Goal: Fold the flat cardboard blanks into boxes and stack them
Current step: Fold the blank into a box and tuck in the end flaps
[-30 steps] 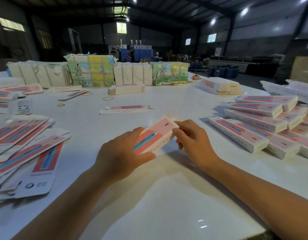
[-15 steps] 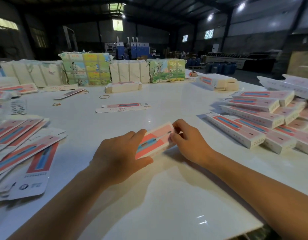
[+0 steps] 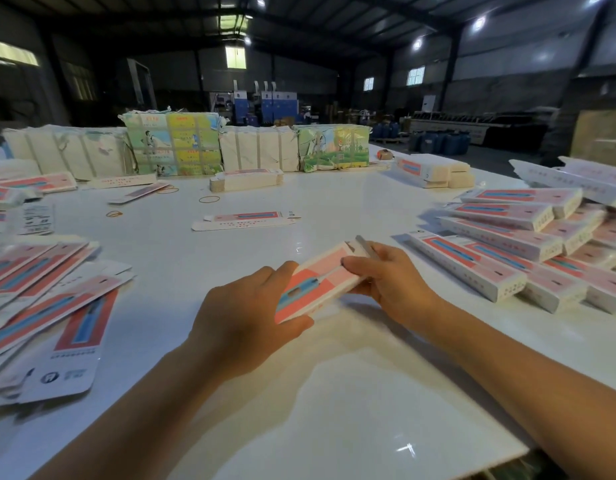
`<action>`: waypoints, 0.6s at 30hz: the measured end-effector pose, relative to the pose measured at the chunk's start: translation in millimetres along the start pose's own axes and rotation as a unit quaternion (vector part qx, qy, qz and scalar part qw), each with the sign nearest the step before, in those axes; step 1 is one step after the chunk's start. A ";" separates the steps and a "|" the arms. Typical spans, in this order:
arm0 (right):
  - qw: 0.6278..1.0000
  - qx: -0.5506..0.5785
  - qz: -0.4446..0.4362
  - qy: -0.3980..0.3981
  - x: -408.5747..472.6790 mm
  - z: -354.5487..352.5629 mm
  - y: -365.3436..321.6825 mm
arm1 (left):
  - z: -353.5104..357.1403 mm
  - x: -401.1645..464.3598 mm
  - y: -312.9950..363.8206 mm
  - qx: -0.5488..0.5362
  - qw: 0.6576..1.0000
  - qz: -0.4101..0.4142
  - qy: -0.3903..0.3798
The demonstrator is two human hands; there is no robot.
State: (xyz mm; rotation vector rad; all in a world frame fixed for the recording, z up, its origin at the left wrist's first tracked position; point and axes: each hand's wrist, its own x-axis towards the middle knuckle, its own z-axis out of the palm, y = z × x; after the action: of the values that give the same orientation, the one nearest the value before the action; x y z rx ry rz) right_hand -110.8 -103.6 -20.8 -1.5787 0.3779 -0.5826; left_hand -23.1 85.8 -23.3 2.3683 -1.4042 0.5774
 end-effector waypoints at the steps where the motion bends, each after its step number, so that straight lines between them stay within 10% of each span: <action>1: 0.982 -0.162 -0.100 0.021 -3.8 2.0 3.0 | -0.3 0.1 1.0 0.007 1.000 0.004 0.006; 5: 0.846 -0.446 -0.293 -0.008 -14.9 15.7 13.4 | 2.3 -2.5 5.8 0.023 0.996 0.059 0.066; 10: 0.988 -0.105 -0.099 -0.047 -14.1 22.2 6.2 | 3.7 -1.1 4.8 0.092 0.988 0.069 0.099; 18: 0.994 0.031 -0.096 -0.036 -9.6 17.6 5.5 | 2.1 2.7 6.7 0.114 0.982 0.073 0.130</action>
State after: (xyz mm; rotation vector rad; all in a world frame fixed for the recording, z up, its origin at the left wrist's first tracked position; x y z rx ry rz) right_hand -108.0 -84.3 -28.0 -1.5808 0.1539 -0.6762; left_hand -27.5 79.8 -23.3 2.2632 -1.4651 1.0990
